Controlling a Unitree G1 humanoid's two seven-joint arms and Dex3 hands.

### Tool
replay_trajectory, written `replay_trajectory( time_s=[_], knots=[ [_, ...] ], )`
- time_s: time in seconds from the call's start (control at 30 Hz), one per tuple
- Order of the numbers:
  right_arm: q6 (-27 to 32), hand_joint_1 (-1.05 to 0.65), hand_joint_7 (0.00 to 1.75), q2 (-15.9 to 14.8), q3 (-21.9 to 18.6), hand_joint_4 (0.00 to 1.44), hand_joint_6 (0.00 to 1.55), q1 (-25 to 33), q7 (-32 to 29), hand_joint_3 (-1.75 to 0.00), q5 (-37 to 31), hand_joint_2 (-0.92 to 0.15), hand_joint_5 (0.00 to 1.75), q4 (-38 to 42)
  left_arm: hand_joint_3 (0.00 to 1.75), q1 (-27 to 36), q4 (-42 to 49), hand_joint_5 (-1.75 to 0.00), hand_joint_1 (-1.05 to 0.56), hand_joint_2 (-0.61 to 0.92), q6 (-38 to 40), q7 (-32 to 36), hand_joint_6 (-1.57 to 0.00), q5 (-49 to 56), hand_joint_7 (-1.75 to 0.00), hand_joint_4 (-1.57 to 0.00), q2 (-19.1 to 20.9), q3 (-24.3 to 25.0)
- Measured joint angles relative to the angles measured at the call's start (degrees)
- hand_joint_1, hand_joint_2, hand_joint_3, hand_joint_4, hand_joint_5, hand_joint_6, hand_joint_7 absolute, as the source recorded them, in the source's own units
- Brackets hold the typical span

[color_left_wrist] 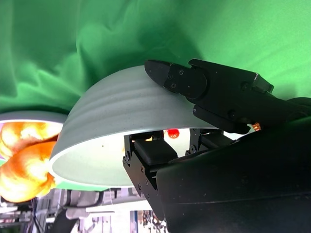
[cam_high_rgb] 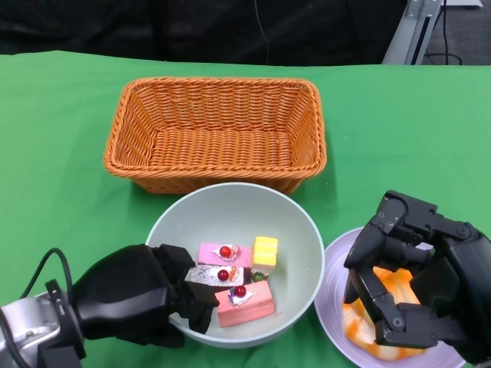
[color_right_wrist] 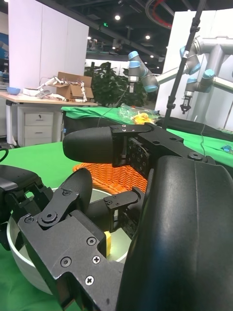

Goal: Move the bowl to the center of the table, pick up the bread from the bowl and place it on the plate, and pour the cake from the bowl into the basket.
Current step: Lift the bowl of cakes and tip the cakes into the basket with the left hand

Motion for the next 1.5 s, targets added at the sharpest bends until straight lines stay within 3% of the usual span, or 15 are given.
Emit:
replay_trajectory(
  time_s=[0.13, 0.5, 0.6, 0.67, 0.8, 0.93, 1.0, 1.03, 1.1, 1.17, 1.3, 1.5],
  knots=[
    [-0.53, -0.04, 1.37, 0.00, 0.35, 0.75, 0.68, 0.15, -0.01, -1.23, -0.04, -0.46, 1.58, 0.22, 0.05, -0.68, 1.12, -1.75, -0.21, 0.91, -2.26, 3.65, -0.53, -0.04, -1.72, -0.71, 0.09, 0.05],
    [-1.45, -0.04, 1.34, -0.01, 0.61, 0.75, 0.70, 0.24, -0.07, -1.22, -0.30, -0.47, 1.57, 1.36, 0.09, -0.37, -2.75, -1.75, -0.21, 0.92, -8.27, 5.99, -0.55, -2.58, -1.75, -0.74, 4.33, 3.22],
    [-1.66, -0.05, 1.34, 0.00, 0.61, 0.76, 0.70, 0.21, -0.09, -1.21, -0.31, -0.47, 1.57, 1.48, 0.14, 0.92, -5.05, -1.75, -0.21, 0.92, -9.39, 4.75, -0.60, -4.95, -1.67, -0.75, 5.57, 5.42],
    [-1.66, -0.05, 1.34, 0.00, 0.63, 0.76, 0.70, 0.17, -0.15, -1.21, -0.31, -0.47, 1.57, 1.63, 0.15, 1.72, -6.82, -1.75, -0.20, 0.92, -10.58, 3.22, -0.66, -7.30, -1.52, -0.74, 6.47, 6.96],
    [-1.63, -0.06, 1.33, 0.02, 0.78, 0.76, 0.71, 0.12, -0.23, -1.21, -0.32, -0.47, 1.56, 1.82, 0.13, 2.64, -8.12, -1.75, -0.21, 0.90, -12.69, 1.01, -0.68, -10.84, -1.50, -0.75, 7.31, 9.77],
    [-1.64, -0.05, 1.33, 0.04, 0.91, 0.76, 0.71, -0.09, -0.29, -1.21, -0.31, -0.46, 1.56, 2.11, 0.13, 3.03, -8.95, -1.64, -0.19, 0.92, -14.34, -3.99, -0.83, -16.29, -1.16, -0.80, 7.99, 11.71],
    [-1.64, -0.05, 1.32, 0.05, 0.95, 0.76, 0.71, -0.25, -0.28, -1.21, -0.29, -0.46, 1.56, 2.31, 0.15, 3.04, -9.53, -1.62, -0.19, 0.91, -14.46, -7.13, -0.87, -20.08, -1.09, -0.81, 8.26, 12.50],
    [-1.66, -0.05, 1.32, 0.04, 0.96, 0.76, 0.71, -0.32, -0.26, -1.21, -0.24, -0.47, 1.56, 2.40, 0.20, 3.04, -9.90, -1.61, -0.16, 0.89, -14.44, -8.55, -0.88, -21.47, -1.07, -0.81, 8.27, 12.91],
    [-1.69, -0.04, 1.33, 0.04, 0.96, 0.76, 0.70, -0.36, -0.14, -1.20, -0.15, -0.48, 1.56, 2.56, 0.65, 3.06, -10.57, -1.60, -0.14, 0.66, -14.33, -11.35, -0.89, -24.13, -1.05, -0.82, 8.25, 13.68],
    [-1.71, -0.05, 1.32, 0.04, 0.96, 0.75, 0.70, -0.38, -0.11, -1.19, -0.08, -0.49, 1.57, 2.90, 0.85, 2.81, -11.24, -1.68, -0.13, 0.58, -13.36, -14.00, -0.90, -27.15, -1.02, -0.78, 7.94, 14.38],
    [-1.71, -0.04, 1.32, 0.04, 0.97, 0.74, 0.70, -0.39, -0.01, -1.17, 0.04, -0.49, 1.57, 3.53, 0.96, 0.80, -11.57, -1.73, -0.16, 0.56, -10.71, -18.73, -0.91, -32.47, -1.00, -0.73, 5.96, 15.42],
    [-1.74, -0.05, 1.33, 0.03, 1.07, 0.74, 0.71, -0.35, 0.67, -1.16, 0.27, -0.50, 1.58, 3.85, 0.96, -4.20, -10.56, -1.67, -0.15, 0.54, -5.83, -27.23, -0.89, -39.41, -1.02, -0.74, 1.32, 15.35]
  ],
)
